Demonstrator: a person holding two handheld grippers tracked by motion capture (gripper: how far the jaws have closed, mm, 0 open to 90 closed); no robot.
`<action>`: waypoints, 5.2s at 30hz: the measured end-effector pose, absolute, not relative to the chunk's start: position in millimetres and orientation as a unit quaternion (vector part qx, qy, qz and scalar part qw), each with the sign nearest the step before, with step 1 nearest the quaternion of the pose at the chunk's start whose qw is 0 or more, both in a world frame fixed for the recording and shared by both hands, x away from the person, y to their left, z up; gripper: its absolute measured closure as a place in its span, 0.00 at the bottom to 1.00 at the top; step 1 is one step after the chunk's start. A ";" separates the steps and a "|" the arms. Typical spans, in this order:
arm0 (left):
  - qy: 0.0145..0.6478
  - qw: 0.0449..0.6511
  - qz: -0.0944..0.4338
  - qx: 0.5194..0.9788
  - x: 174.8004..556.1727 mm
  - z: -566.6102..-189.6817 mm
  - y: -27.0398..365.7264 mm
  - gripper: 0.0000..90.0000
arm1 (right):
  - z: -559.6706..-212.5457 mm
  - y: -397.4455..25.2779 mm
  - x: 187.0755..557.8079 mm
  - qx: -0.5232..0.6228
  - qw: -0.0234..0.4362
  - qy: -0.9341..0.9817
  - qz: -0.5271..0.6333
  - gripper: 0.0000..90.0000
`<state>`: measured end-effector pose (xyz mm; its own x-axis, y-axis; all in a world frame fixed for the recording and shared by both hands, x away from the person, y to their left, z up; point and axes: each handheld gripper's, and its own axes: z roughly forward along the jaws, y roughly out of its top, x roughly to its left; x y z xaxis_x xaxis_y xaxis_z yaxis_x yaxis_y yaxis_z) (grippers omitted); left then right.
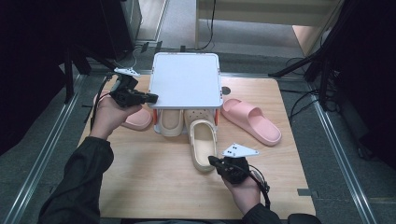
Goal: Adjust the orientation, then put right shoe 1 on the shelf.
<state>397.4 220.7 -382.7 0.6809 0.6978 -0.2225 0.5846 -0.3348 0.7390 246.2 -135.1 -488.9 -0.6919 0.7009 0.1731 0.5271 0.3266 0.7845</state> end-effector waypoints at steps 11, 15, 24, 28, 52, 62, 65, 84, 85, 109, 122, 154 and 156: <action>0.392 0.423 0.067 0.814 397.3 -383.2 221.5 0.98 | -513.8 -137.0 244.2 0.399 0.049 0.818 0.411 1.00; 0.392 0.424 0.066 0.814 397.4 -383.4 221.9 0.98 | -513.8 -135.6 243.6 0.398 0.043 0.823 0.403 1.00; 0.390 0.423 0.068 0.815 396.9 -383.3 221.3 0.97 | -522.7 -126.7 243.7 0.391 0.051 0.835 0.384 1.00; 0.390 0.424 0.068 0.814 397.0 -383.5 221.4 0.97 | -519.8 -119.5 247.8 0.381 0.067 0.836 0.389 1.00; 0.387 0.428 0.064 0.814 396.8 -384.1 221.2 0.96 | -509.0 -104.2 334.9 0.378 0.086 0.830 0.402 1.00; 0.386 0.430 0.065 0.814 396.3 -384.4 220.8 0.95 | -508.3 -95.6 363.5 0.395 0.084 0.824 0.397 0.98; 0.379 0.430 0.069 0.816 395.7 -384.7 220.8 0.95 | -509.8 -94.9 368.9 0.393 0.089 0.823 0.400 1.00; 0.409 0.448 0.078 0.791 383.9 -377.3 233.2 0.52 | -484.3 -118.4 337.7 0.358 0.029 0.819 0.448 0.73; 0.409 0.450 0.079 0.790 382.1 -376.5 234.6 0.50 | -482.0 -120.1 336.7 0.355 0.025 0.818 0.452 0.71; 0.478 0.427 0.103 0.761 367.5 -407.1 285.1 0.45 | -471.1 -161.8 321.5 0.315 0.043 0.831 0.457 0.54; 0.506 0.424 0.100 0.744 368.4 -430.3 303.2 0.81 | -473.0 -151.3 324.0 0.308 0.036 0.832 0.461 0.56; 0.581 0.359 0.113 0.722 417.2 -504.9 331.6 0.98 | -478.7 -167.2 306.1 0.335 0.048 0.829 0.445 0.60; 0.585 0.364 0.102 0.718 418.3 -507.1 332.6 0.98 | -479.2 -168.4 305.9 0.336 0.051 0.829 0.444 0.59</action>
